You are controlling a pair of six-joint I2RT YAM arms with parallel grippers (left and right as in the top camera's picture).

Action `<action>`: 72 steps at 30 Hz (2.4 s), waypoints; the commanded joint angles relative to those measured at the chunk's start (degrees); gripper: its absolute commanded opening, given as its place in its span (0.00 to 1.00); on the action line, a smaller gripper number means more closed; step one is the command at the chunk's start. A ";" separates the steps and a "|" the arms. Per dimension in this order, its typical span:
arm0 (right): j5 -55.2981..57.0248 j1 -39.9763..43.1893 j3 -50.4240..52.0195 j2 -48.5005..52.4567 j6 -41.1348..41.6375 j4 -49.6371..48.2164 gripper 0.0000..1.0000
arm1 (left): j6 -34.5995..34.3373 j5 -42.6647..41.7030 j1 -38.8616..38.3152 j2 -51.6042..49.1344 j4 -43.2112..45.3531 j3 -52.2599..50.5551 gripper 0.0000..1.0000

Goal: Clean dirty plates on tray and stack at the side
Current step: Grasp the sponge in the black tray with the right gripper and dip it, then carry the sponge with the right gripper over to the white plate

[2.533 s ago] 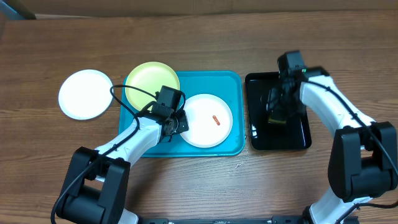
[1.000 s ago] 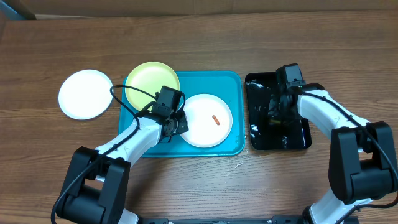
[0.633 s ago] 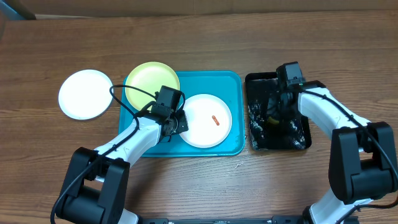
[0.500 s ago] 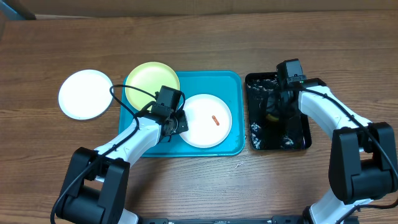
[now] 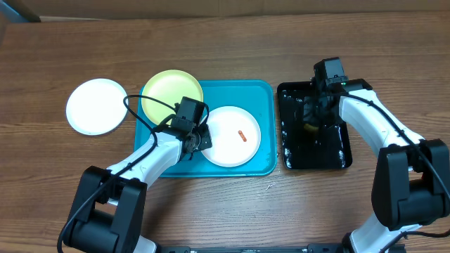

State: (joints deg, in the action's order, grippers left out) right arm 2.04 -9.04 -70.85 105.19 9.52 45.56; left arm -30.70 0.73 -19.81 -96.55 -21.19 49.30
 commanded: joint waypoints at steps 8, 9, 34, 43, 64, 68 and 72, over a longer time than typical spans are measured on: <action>5.86 0.00 -4.26 -0.50 -2.32 2.14 0.04 | 1.14 1.16 0.39 -0.46 -1.18 -0.33 0.13; 5.86 0.00 -4.81 -0.50 -2.32 2.69 0.04 | 1.14 1.16 0.39 -0.46 -1.09 -0.33 0.17; 8.04 -2.93 -6.16 -0.52 -2.29 4.72 0.04 | 1.09 0.72 0.39 -0.46 -0.85 -0.33 0.04; 10.36 -5.11 -8.39 -0.52 -2.27 7.08 0.04 | 1.09 0.72 0.39 -0.46 -0.74 -0.33 0.04; 8.57 -6.67 -8.33 -0.50 -1.86 8.39 0.04 | 1.11 -0.72 0.39 -0.46 0.13 -0.33 0.10; 12.35 -6.67 -8.55 -0.50 -1.86 8.35 0.04 | 1.09 -0.76 0.26 -0.46 -0.15 -0.33 0.04; 13.70 -6.73 -11.89 -0.50 -1.88 10.75 0.04 | 1.09 -0.76 -0.09 -0.46 -0.59 -0.35 0.04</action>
State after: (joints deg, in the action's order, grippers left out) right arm 13.61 -15.42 -78.50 105.19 7.46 55.55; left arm -29.89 -0.03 -19.75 -96.51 -21.12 49.25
